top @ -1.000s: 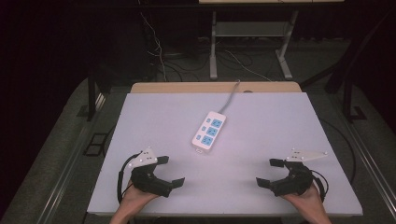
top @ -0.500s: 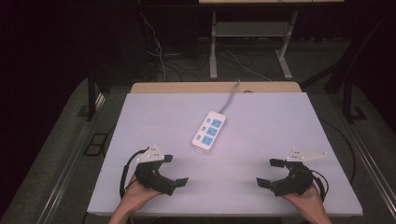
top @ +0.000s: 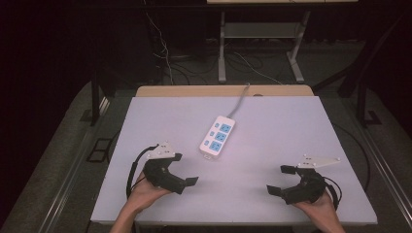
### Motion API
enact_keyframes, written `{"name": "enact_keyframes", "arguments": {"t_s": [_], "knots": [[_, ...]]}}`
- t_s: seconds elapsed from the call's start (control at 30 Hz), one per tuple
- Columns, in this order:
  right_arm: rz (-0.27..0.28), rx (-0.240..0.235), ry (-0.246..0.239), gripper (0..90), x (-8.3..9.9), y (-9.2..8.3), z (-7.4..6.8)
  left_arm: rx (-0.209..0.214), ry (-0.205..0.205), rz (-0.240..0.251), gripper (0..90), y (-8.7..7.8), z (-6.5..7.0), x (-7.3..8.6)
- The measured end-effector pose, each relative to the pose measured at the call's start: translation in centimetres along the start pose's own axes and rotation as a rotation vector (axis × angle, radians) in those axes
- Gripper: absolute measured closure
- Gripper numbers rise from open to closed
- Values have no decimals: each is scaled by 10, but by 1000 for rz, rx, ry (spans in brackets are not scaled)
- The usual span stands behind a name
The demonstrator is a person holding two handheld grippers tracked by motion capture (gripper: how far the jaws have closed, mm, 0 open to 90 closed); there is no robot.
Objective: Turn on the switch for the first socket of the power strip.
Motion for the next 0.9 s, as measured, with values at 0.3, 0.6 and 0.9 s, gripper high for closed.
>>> {"name": "enact_keyframes", "arguments": {"t_s": [0.3,0.6,0.9], "knots": [[-1,0,-1,4,1,0,0,-4,11,-6,0,4,-4,-15],[-1,-2,-1,4,1,-1,0,3,16,-7,0,7,-10,-28],[2,-8,-1,4,1,-1,0,4,28,4,0,10,-16,-49]]}}
Point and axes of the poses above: each handheld gripper's, and its own axes: y roughly forward along the jaws, x roughly out of its underside, z roughly to its right, the point moved 8 cm from there along y, roughly forward along the jaws, and after that the axes turned 11 degrees about -x, right-handed, at the moved point
